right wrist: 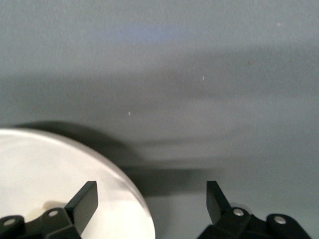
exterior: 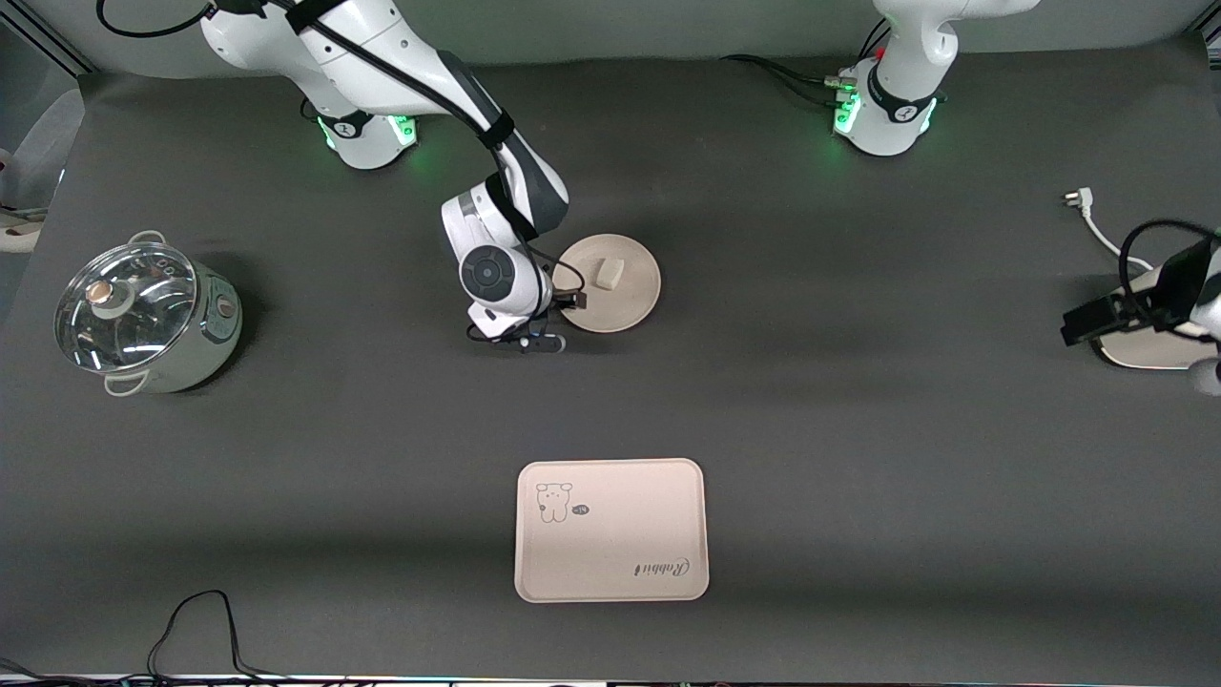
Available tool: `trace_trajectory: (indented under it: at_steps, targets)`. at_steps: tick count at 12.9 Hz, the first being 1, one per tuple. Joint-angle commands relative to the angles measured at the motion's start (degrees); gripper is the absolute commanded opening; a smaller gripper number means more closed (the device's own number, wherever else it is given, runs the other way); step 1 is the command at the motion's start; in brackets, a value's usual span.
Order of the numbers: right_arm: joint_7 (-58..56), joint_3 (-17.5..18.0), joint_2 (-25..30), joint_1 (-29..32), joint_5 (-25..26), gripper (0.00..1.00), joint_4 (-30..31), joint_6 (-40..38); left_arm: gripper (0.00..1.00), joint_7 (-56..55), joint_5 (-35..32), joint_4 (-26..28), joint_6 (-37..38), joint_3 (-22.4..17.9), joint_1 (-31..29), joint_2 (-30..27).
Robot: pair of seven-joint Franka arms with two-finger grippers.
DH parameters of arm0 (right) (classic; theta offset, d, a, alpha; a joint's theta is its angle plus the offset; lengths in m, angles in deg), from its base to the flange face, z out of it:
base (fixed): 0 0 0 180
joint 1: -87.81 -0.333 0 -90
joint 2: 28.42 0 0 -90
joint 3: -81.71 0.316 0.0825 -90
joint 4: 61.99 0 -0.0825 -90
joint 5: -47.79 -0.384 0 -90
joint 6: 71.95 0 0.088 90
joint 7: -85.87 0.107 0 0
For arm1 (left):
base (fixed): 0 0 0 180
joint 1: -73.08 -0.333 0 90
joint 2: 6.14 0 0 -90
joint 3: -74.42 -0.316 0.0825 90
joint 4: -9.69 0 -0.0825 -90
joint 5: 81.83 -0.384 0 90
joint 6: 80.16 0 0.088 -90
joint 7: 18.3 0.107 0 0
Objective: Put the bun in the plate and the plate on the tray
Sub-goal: 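Withdraw the left gripper while the right gripper reaches the plate rim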
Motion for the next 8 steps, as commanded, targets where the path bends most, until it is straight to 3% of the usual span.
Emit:
trace_trajectory:
  at_steps: [1,3,5,7,8]
  targets:
    - [-0.1,-0.9,4.3,-0.8,-0.9,0.96,4.0,0.8,1.00,2.5,0.6,12.7,-3.0,-2.0,2.4,-10.7]
    - [0.0,-1.0,4.4,-2.2,-1.0,0.95,4.3,0.9,1.00,3.6,0.6,18.3,-5.4,-2.0,2.4,-15.3]
    - [0.1,-0.9,4.3,-2.6,-1.0,0.95,5.1,1.4,1.00,4.6,0.6,20.3,-5.8,-2.0,2.4,-17.1]
    - [0.3,-0.9,4.3,-4.0,-1.0,0.89,6.4,3.7,1.00,4.6,0.6,21.2,-7.4,-1.9,2.4,-17.6]
    - [0.4,-0.9,4.3,-4.6,-1.0,0.80,7.1,4.8,1.00,4.6,0.6,21.3,-8.4,-1.9,2.4,-17.4]
